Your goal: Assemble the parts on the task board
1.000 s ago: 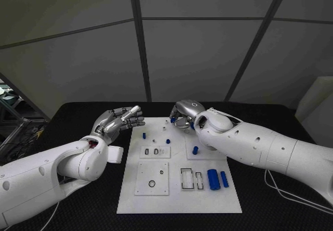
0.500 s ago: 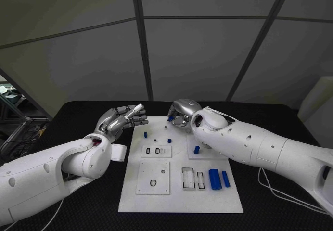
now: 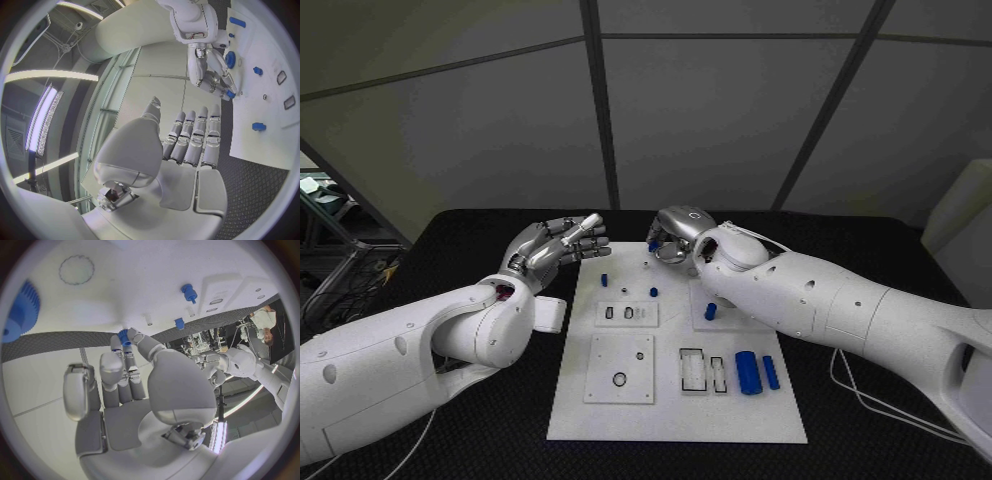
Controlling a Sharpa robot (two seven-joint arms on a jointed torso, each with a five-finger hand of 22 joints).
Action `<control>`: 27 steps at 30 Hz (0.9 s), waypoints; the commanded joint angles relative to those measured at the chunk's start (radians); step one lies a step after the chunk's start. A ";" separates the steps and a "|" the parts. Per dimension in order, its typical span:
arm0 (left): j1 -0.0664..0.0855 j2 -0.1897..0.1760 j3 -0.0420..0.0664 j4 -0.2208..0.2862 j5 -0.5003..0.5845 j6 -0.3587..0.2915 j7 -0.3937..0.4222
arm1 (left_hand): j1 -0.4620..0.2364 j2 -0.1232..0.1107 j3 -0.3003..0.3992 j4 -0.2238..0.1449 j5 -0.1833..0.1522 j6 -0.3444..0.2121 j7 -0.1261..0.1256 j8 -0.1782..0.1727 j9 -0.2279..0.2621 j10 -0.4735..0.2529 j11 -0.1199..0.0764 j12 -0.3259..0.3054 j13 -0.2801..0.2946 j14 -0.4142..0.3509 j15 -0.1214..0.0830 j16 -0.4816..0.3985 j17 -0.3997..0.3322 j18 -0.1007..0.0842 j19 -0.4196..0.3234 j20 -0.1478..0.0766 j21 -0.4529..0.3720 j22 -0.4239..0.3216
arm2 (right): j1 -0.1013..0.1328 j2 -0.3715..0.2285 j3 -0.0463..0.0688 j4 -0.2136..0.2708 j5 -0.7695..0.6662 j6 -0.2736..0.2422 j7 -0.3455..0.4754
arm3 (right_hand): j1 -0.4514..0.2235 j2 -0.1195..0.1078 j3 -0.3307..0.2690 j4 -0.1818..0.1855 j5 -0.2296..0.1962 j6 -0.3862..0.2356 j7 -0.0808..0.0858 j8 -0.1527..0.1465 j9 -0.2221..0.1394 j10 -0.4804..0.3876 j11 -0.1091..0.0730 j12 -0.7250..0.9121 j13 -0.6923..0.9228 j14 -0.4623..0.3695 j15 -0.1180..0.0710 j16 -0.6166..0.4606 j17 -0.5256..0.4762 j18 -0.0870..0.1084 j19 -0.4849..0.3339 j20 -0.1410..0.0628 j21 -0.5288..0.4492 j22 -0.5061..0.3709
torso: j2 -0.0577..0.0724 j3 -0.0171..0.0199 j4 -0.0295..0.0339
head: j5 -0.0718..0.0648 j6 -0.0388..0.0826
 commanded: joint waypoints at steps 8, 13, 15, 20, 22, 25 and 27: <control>0.003 0.002 0.003 0.001 -0.010 0.010 0.003 | 0.005 0.001 0.001 -0.006 0.003 0.010 0.047 0.000 -0.001 0.008 0.001 -0.005 0.000 0.005 0.002 -0.004 -0.002 -0.010 0.006 0.001 0.006 -0.001 | 0.003 0.014 0.000 -0.021 0.009 0.036 0.020 | 0.000 -0.018 0.020 0.013 -0.006 -0.016 0.004 -0.003 0.006 -0.022 0.005 -0.005 -0.004 -0.011 0.007 -0.006 -0.016 -0.002 -0.011 0.004 -0.013 0.053 | -0.001 0.0003 -0.0010 | 0.002 0.000; 0.003 0.003 0.004 0.000 -0.014 0.011 0.002 | 0.005 0.001 0.001 -0.006 0.003 0.010 0.047 0.000 -0.001 0.008 0.001 -0.005 0.000 0.005 0.002 -0.004 -0.002 -0.010 0.006 0.001 0.006 -0.001 | 0.003 0.022 0.000 -0.032 0.010 0.045 0.019 | -0.005 -0.032 0.029 0.020 -0.010 -0.030 0.009 -0.004 0.005 -0.049 0.012 -0.005 -0.010 -0.018 0.013 -0.019 -0.037 0.002 -0.024 0.009 -0.022 0.033 | 0.000 0.0000 -0.0005 | 0.002 0.000; 0.004 0.003 0.004 0.000 -0.014 0.011 0.002 | 0.005 0.001 0.000 -0.008 0.003 0.010 0.047 0.000 -0.001 0.008 0.001 -0.006 0.000 0.005 0.002 -0.005 -0.002 -0.010 0.006 0.001 0.006 -0.002 | 0.003 0.024 0.000 -0.036 0.010 0.047 0.017 | -0.007 -0.038 0.033 0.023 -0.012 -0.038 0.012 -0.004 0.003 -0.060 0.015 -0.005 -0.012 -0.020 0.016 -0.023 -0.044 0.004 -0.028 0.012 -0.026 0.027 | -0.001 -0.0001 -0.0012 | 0.003 0.000; 0.004 0.003 0.004 0.000 -0.014 0.010 0.001 | 0.005 0.001 -0.001 -0.009 0.003 0.010 0.047 -0.001 -0.001 0.008 0.000 -0.007 0.000 0.004 0.002 -0.006 -0.002 -0.010 0.006 0.001 0.006 -0.002 | 0.003 0.029 0.000 -0.044 0.010 0.058 0.013 | -0.014 -0.066 0.041 0.031 -0.025 -0.067 0.028 -0.004 -0.002 -0.133 0.036 -0.005 -0.026 -0.037 0.033 -0.058 -0.094 0.015 -0.063 0.026 -0.053 -0.028 | 0.000 0.0001 -0.0017 | 0.003 -0.001; 0.005 0.003 0.004 0.000 -0.015 0.010 0.001 | 0.005 0.001 -0.001 -0.009 0.003 0.010 0.047 -0.001 -0.001 0.008 0.000 -0.007 0.000 0.004 0.002 -0.006 -0.002 -0.010 0.006 0.001 0.006 -0.002 | 0.003 0.030 0.000 -0.045 0.010 0.063 0.012 | -0.012 -0.073 0.041 0.035 -0.047 -0.076 0.032 -0.003 -0.004 -0.153 0.041 -0.005 -0.028 -0.043 0.038 -0.071 -0.113 0.019 -0.075 0.031 -0.064 -0.047 | 0.000 -0.0001 -0.0017 | 0.003 -0.001; 0.005 0.002 0.004 0.000 -0.015 0.010 0.001 | 0.005 0.001 -0.001 -0.009 0.003 0.010 0.047 -0.001 -0.001 0.008 0.000 -0.007 0.000 0.004 0.002 -0.006 -0.002 -0.010 0.006 0.001 0.006 -0.002 | 0.003 0.029 0.000 -0.044 0.010 0.063 0.015 | -0.007 -0.083 0.036 0.038 -0.063 -0.086 0.037 -0.003 -0.007 -0.179 0.046 -0.005 -0.030 -0.053 0.041 -0.091 -0.142 0.026 -0.096 0.036 -0.082 -0.082 | 0.000 0.0001 -0.0021 | 0.004 -0.002; 0.005 0.001 0.004 0.000 -0.015 0.010 0.000 | 0.005 0.001 -0.001 -0.009 0.003 0.010 0.047 -0.001 -0.001 0.008 0.000 -0.007 0.000 0.004 0.002 -0.006 -0.002 -0.010 0.006 0.001 0.006 -0.002 | 0.003 0.028 0.000 -0.040 0.011 0.049 0.019 | -0.001 -0.094 0.022 0.042 -0.072 -0.105 0.042 -0.004 -0.013 -0.223 0.052 -0.003 -0.032 -0.070 0.047 -0.125 -0.187 0.037 -0.128 0.041 -0.111 -0.133 | -0.001 0.0003 -0.0027 | 0.006 -0.002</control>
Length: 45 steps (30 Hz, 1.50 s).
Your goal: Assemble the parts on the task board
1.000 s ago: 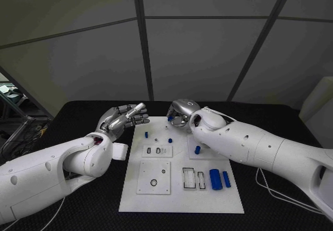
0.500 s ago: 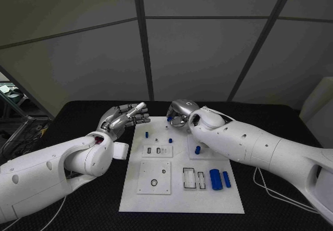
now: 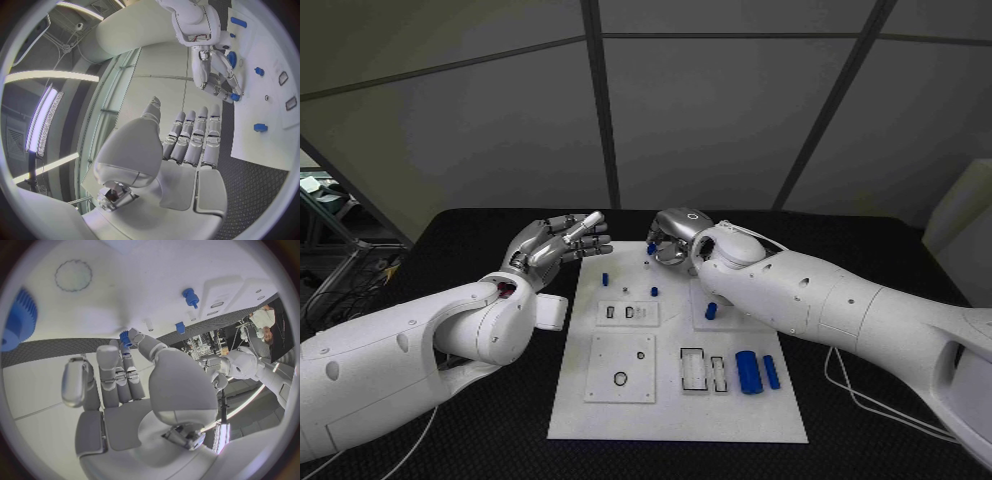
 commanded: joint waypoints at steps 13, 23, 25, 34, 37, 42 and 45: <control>0.003 -0.013 0.002 0.004 -0.009 0.009 0.002 | 0.005 0.001 -0.001 -0.005 0.003 0.009 0.047 -0.001 -0.002 0.008 0.001 -0.004 0.000 0.003 0.002 -0.007 -0.001 -0.011 0.005 0.001 0.005 -0.002 | 0.003 -0.115 0.000 0.146 0.043 -0.096 0.013 | 0.050 -0.052 -0.107 0.057 -0.020 -0.069 -0.015 0.000 -0.019 -0.073 0.008 0.002 0.010 -0.016 0.005 -0.076 -0.100 0.035 -0.053 0.010 -0.073 -0.110 | -0.002 0.0017 -0.0066 | 0.002 0.008; 0.003 -0.023 0.001 0.007 -0.009 0.009 0.000 | 0.006 0.001 -0.002 -0.006 0.003 0.009 0.046 -0.002 -0.002 0.007 0.000 -0.005 0.000 0.003 0.002 -0.008 -0.001 -0.011 0.005 0.001 0.005 -0.002 | 0.013 -0.292 0.040 0.294 0.171 -0.039 -0.030 | 0.022 -0.041 -0.102 0.103 -0.019 -0.045 -0.018 -0.002 -0.018 0.166 -0.038 0.088 0.060 0.046 -0.029 0.053 0.069 -0.003 0.066 -0.018 0.026 0.078 | -0.008 0.0067 -0.0225 | -0.002 0.018; 0.003 -0.025 0.001 0.007 -0.009 0.010 -0.001 | 0.006 0.001 -0.002 -0.007 0.003 0.009 0.046 -0.002 -0.002 0.007 0.000 -0.006 0.000 0.003 0.002 -0.009 -0.001 -0.011 0.004 0.001 0.005 -0.002 | 0.014 -0.338 0.054 0.317 0.216 0.009 -0.055 | 0.005 -0.061 -0.115 0.118 -0.018 -0.074 -0.037 -0.006 -0.022 0.288 -0.066 0.146 0.099 0.062 -0.052 0.102 0.134 -0.014 0.099 -0.039 0.057 0.134 | -0.009 0.0077 -0.0277 | -0.001 0.019; 0.003 -0.021 0.001 0.001 -0.009 0.012 -0.002 | 0.006 0.001 -0.003 -0.009 0.003 0.009 0.045 -0.003 -0.002 0.007 -0.001 -0.007 0.000 0.002 0.002 -0.009 -0.001 -0.011 0.004 0.001 0.004 -0.003 | 0.016 -0.392 0.067 0.315 0.281 0.119 -0.112 | 0.031 -0.091 -0.263 0.223 -0.018 -0.144 -0.051 -0.001 -0.018 0.376 -0.089 0.713 0.686 0.105 -0.070 0.359 0.503 -0.039 0.161 -0.069 0.117 0.252 | -0.007 0.0113 -0.0316 | -0.002 0.018; 0.003 -0.018 0.001 -0.002 -0.009 0.013 -0.003 | 0.007 0.001 -0.003 -0.010 0.003 0.009 0.044 -0.003 -0.002 0.007 -0.002 -0.007 0.000 0.002 0.002 -0.010 -0.001 -0.011 0.004 0.001 0.004 -0.003 | 0.016 -0.387 0.067 0.301 0.285 0.147 -0.120 | 0.058 -0.094 -0.294 0.285 -0.008 -0.150 -0.045 -0.002 -0.017 0.350 -0.080 0.955 0.947 0.108 -0.061 0.408 0.582 -0.042 0.169 -0.062 0.126 0.270 | -0.008 0.0101 -0.0290 | -0.005 0.016; 0.003 -0.015 0.001 -0.006 -0.009 0.014 -0.003 | 0.007 0.001 -0.003 -0.010 0.003 0.009 0.044 -0.003 -0.002 0.007 -0.002 -0.007 0.000 0.002 0.002 -0.010 -0.001 -0.011 0.004 0.001 0.004 -0.003 | 0.016 -0.367 0.068 0.274 0.288 0.189 -0.126 | 0.070 -0.101 -0.314 0.342 -0.012 -0.153 -0.038 -0.002 -0.017 0.377 -0.073 1.180 1.177 0.116 -0.057 0.446 0.647 -0.051 0.191 -0.053 0.144 0.309 | -0.007 0.0090 -0.0290 | -0.003 0.012; 0.002 -0.012 0.001 -0.009 -0.009 0.015 -0.003 | 0.007 0.001 -0.003 -0.010 0.003 0.009 0.044 -0.003 -0.002 0.007 -0.002 -0.007 0.000 0.002 0.002 -0.010 -0.001 -0.011 0.004 0.001 0.004 -0.003 | 0.016 -0.352 0.068 0.261 0.289 0.202 -0.127 | 0.076 -0.104 -0.319 0.366 -0.014 -0.155 -0.036 -0.002 -0.017 0.384 -0.068 1.239 1.240 0.117 -0.054 0.454 0.661 -0.053 0.197 -0.049 0.149 0.321 | -0.006 0.0098 -0.0294 | -0.003 0.010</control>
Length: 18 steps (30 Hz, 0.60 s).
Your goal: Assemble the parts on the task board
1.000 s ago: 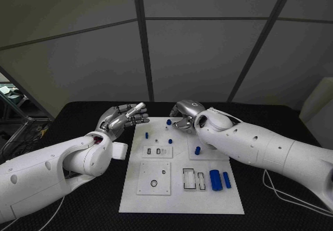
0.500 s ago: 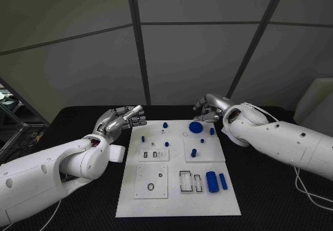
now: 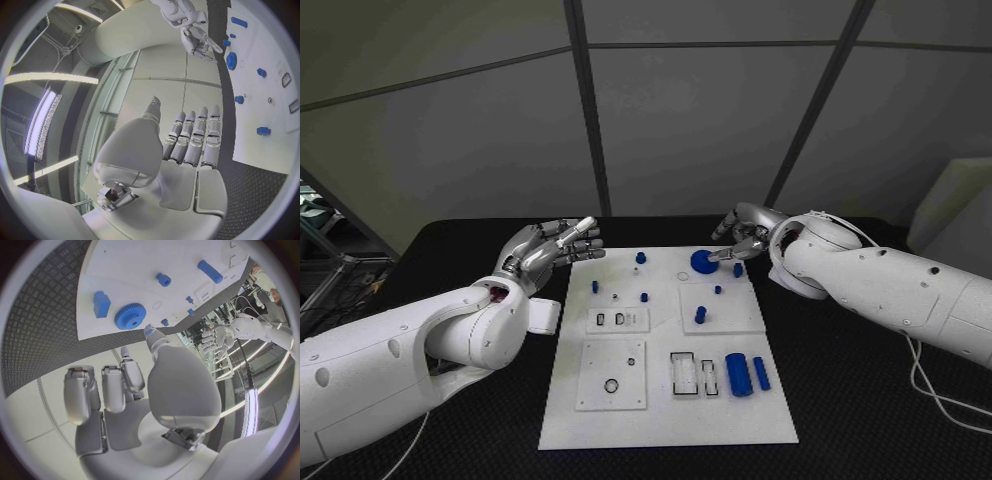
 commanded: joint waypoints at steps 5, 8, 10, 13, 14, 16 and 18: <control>0.002 0.005 0.001 -0.005 -0.007 0.014 0.003 | 0.007 0.001 0.000 -0.007 0.003 0.009 0.044 -0.003 -0.001 0.007 -0.002 -0.002 0.000 0.002 0.002 -0.006 -0.001 -0.011 0.004 0.001 0.004 -0.001 | 0.002 0.031 0.001 -0.031 0.021 0.068 -0.020 | 0.015 0.002 -0.003 0.028 0.000 -0.003 0.003 0.002 0.001 0.016 0.004 0.070 0.073 0.063 0.007 0.015 0.048 -0.024 0.088 0.012 0.011 0.236 | -0.001 -0.0008 0.0005 | -0.001 -0.007; 0.002 0.007 0.001 -0.005 -0.007 0.015 0.003 | 0.007 0.001 0.000 -0.007 0.003 0.009 0.044 -0.003 -0.001 0.007 -0.002 -0.002 0.000 0.002 0.002 -0.006 -0.001 -0.011 0.004 0.001 0.004 -0.001 | 0.002 0.044 0.000 -0.049 0.021 0.067 -0.024 | 0.019 0.004 -0.002 0.032 0.001 -0.002 0.003 0.003 0.001 0.019 0.005 0.083 0.086 0.064 0.008 0.018 0.053 -0.025 0.091 0.013 0.014 0.242 | -0.002 -0.0017 0.0002 | -0.002 -0.007; 0.002 0.008 0.001 -0.006 -0.007 0.015 0.003 | 0.007 0.001 0.000 -0.007 0.003 0.009 0.044 -0.003 -0.001 0.007 -0.002 -0.002 0.000 0.002 0.002 -0.006 -0.001 -0.011 0.004 0.001 0.004 -0.001 | 0.002 0.053 0.000 -0.059 0.021 0.066 -0.025 | 0.022 0.006 0.000 0.033 0.002 -0.001 0.004 0.003 0.001 0.021 0.005 0.090 0.094 0.065 0.008 0.020 0.057 -0.026 0.094 0.013 0.016 0.246 | -0.001 -0.0011 0.0010 | -0.002 -0.008; 0.002 0.010 0.001 -0.007 -0.007 0.016 0.002 | 0.007 0.001 0.000 -0.007 0.003 0.009 0.044 -0.003 -0.001 0.007 -0.002 -0.002 0.000 0.002 0.002 -0.006 -0.001 -0.011 0.004 0.001 0.004 -0.001 | 0.002 0.064 0.000 -0.070 0.014 0.068 -0.026 | 0.026 0.009 0.002 0.032 0.003 0.002 0.003 0.004 0.002 0.023 0.005 0.098 0.101 0.065 0.008 0.021 0.059 -0.027 0.095 0.013 0.018 0.249 | -0.001 -0.0002 0.0009 | 0.000 -0.010; 0.002 0.010 0.001 -0.007 -0.007 0.016 0.002 | 0.007 0.001 0.000 -0.007 0.003 0.009 0.044 -0.003 -0.001 0.007 -0.002 -0.002 0.000 0.002 0.002 -0.006 -0.001 -0.011 0.004 0.001 0.004 -0.001 | 0.002 0.067 0.000 -0.074 0.009 0.069 -0.026 | 0.028 0.010 0.003 0.032 0.003 0.003 0.003 0.004 0.002 0.024 0.005 0.101 0.104 0.065 0.008 0.022 0.061 -0.027 0.096 0.014 0.018 0.250 | -0.001 -0.0001 0.0011 | 0.000 -0.010; 0.002 0.011 0.001 -0.008 -0.007 0.016 0.002 | 0.007 0.001 0.000 -0.007 0.003 0.009 0.044 -0.003 -0.001 0.007 -0.002 -0.002 0.000 0.002 0.002 -0.006 -0.001 -0.011 0.004 0.001 0.004 -0.001 | 0.002 0.072 0.000 -0.079 0.001 0.073 -0.028 | 0.031 0.012 0.004 0.031 0.003 0.005 0.003 0.005 0.002 0.026 0.004 0.107 0.111 0.066 0.008 0.023 0.063 -0.028 0.098 0.014 0.019 0.253 | -0.001 -0.0005 0.0014 | 0.000 -0.011; 0.002 0.011 0.001 -0.008 -0.007 0.016 0.002 | 0.007 0.001 0.000 -0.007 0.003 0.009 0.044 -0.003 -0.001 0.007 -0.002 -0.002 0.000 0.002 0.002 -0.006 -0.001 -0.011 0.004 0.001 0.004 -0.001 | 0.002 0.076 0.000 -0.084 -0.018 0.076 -0.030 | 0.034 0.013 0.006 0.030 0.004 0.007 0.003 0.005 0.003 0.028 0.004 0.113 0.116 0.066 0.008 0.024 0.064 -0.028 0.097 0.014 0.019 0.253 | -0.001 -0.0006 0.0014 | 0.003 -0.011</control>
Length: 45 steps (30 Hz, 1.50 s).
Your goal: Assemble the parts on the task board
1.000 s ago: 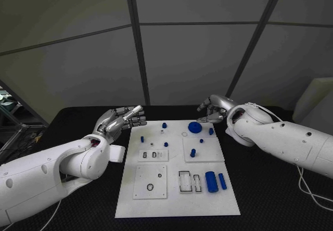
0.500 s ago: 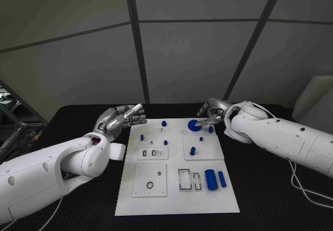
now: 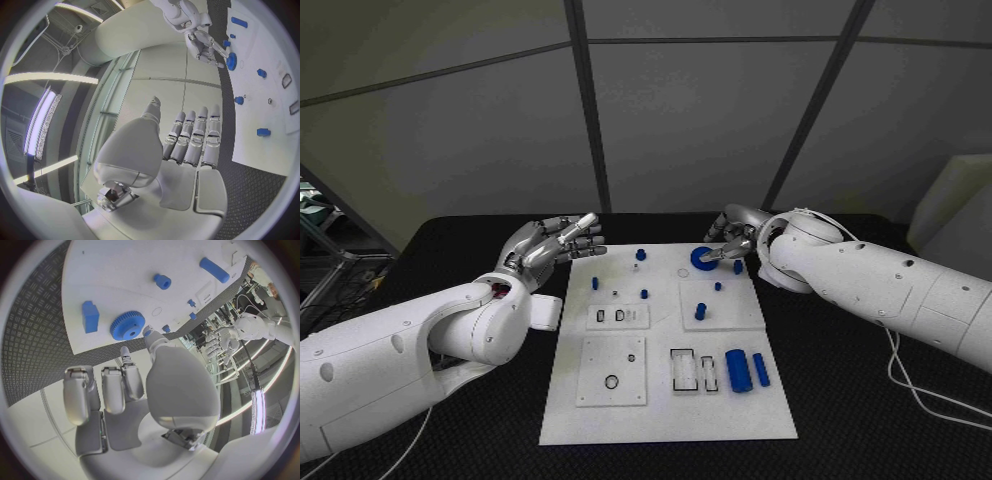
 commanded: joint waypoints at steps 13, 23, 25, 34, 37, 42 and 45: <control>0.002 0.002 0.001 -0.002 -0.006 0.012 0.003 | 0.008 0.002 -0.001 -0.010 0.004 0.009 0.043 -0.004 -0.002 0.007 -0.003 -0.004 0.000 0.002 0.002 -0.007 -0.001 -0.011 0.004 0.000 0.004 -0.002 | 0.002 0.018 0.000 -0.023 -0.069 0.048 -0.012 | 0.026 0.010 0.014 -0.010 0.007 0.017 0.002 0.007 0.003 0.022 0.000 0.009 0.086 0.064 0.007 0.006 0.067 -0.013 0.099 0.007 0.007 0.255 | 0.000 0.0012 -0.0004 | 0.004 -0.007; 0.002 0.001 0.001 -0.003 -0.006 0.013 0.002 | 0.008 0.002 -0.001 -0.010 0.004 0.009 0.043 -0.004 -0.002 0.007 -0.003 -0.004 0.000 0.002 0.002 -0.007 -0.001 -0.011 0.004 0.000 0.004 -0.002 | 0.001 0.018 0.000 -0.025 -0.077 0.064 -0.011 | 0.032 0.017 0.020 -0.021 0.006 0.036 -0.002 0.011 0.005 0.026 -0.002 0.019 0.098 0.065 0.005 0.009 0.073 -0.014 0.102 0.006 0.009 0.260 | 0.000 0.0016 -0.0019 | 0.005 -0.007; 0.002 0.002 0.001 -0.003 -0.006 0.013 0.002 | 0.008 0.002 -0.001 -0.010 0.004 0.009 0.043 -0.004 -0.002 0.007 -0.003 -0.004 0.000 0.002 0.002 -0.007 -0.001 -0.011 0.004 0.000 0.004 -0.002 | 0.001 0.018 0.000 -0.024 -0.077 0.065 -0.009 | 0.032 0.020 0.022 -0.024 0.006 0.042 -0.002 0.012 0.006 0.027 -0.003 0.022 0.101 0.065 0.004 0.010 0.074 -0.014 0.103 0.005 0.010 0.261 | 0.000 0.0016 -0.0020 | 0.005 -0.008; 0.002 0.002 0.001 -0.005 -0.006 0.014 0.002 | 0.008 0.002 -0.001 -0.010 0.004 0.009 0.043 -0.004 -0.002 0.007 -0.003 -0.004 0.000 0.002 0.002 -0.007 -0.001 -0.011 0.004 0.000 0.004 -0.002 | 0.001 0.023 0.000 -0.026 -0.077 0.051 0.001 | 0.034 0.051 0.040 -0.051 0.008 0.113 -0.013 0.032 0.017 0.034 -0.011 0.038 0.118 0.067 -0.005 0.015 0.086 -0.015 0.104 -0.003 0.010 0.263 | 0.000 0.0015 -0.0007 | 0.005 -0.009; 0.002 0.002 0.001 -0.005 -0.006 0.014 0.001 | 0.008 0.002 -0.001 -0.010 0.004 0.009 0.043 -0.004 -0.002 0.007 -0.003 -0.004 0.000 0.002 0.002 -0.007 -0.001 -0.011 0.004 0.000 0.004 -0.002 | 0.001 0.023 0.000 -0.028 -0.077 0.042 0.001 | 0.025 0.065 0.046 -0.053 0.008 0.141 -0.019 0.039 0.023 0.034 -0.015 0.039 0.119 0.068 -0.011 0.018 0.090 -0.015 0.104 -0.008 0.010 0.263 | -0.001 0.0016 -0.0010 | 0.005 -0.010; 0.002 0.002 0.001 -0.005 -0.006 0.015 0.000 | 0.009 0.002 -0.002 -0.012 0.004 0.009 0.043 -0.004 -0.002 0.007 -0.004 -0.005 0.000 0.002 0.001 -0.008 -0.001 -0.011 0.004 0.000 0.004 -0.003 | 0.001 0.024 0.000 -0.030 -0.084 0.031 -0.001 | 0.028 0.083 0.057 -0.063 0.009 0.160 -0.024 0.041 0.026 0.035 -0.020 0.039 0.119 0.068 -0.017 0.019 0.093 -0.015 0.104 -0.014 0.010 0.263 | 0.000 0.0020 -0.0011 | 0.007 -0.011; 0.002 0.002 0.001 -0.005 -0.006 0.015 -0.001 | 0.009 0.002 -0.002 -0.012 0.004 0.009 0.043 -0.004 -0.002 0.007 -0.004 -0.005 0.000 0.002 0.001 -0.008 -0.001 -0.011 0.004 0.000 0.004 -0.003 | 0.001 0.023 0.000 -0.027 -0.094 0.016 0.000 | 0.032 0.093 0.066 -0.071 0.012 0.168 -0.027 0.040 0.028 0.035 -0.022 0.039 0.121 0.069 -0.021 0.020 0.097 -0.015 0.104 -0.017 0.010 0.263 | -0.001 0.0022 -0.0009 | 0.007 -0.012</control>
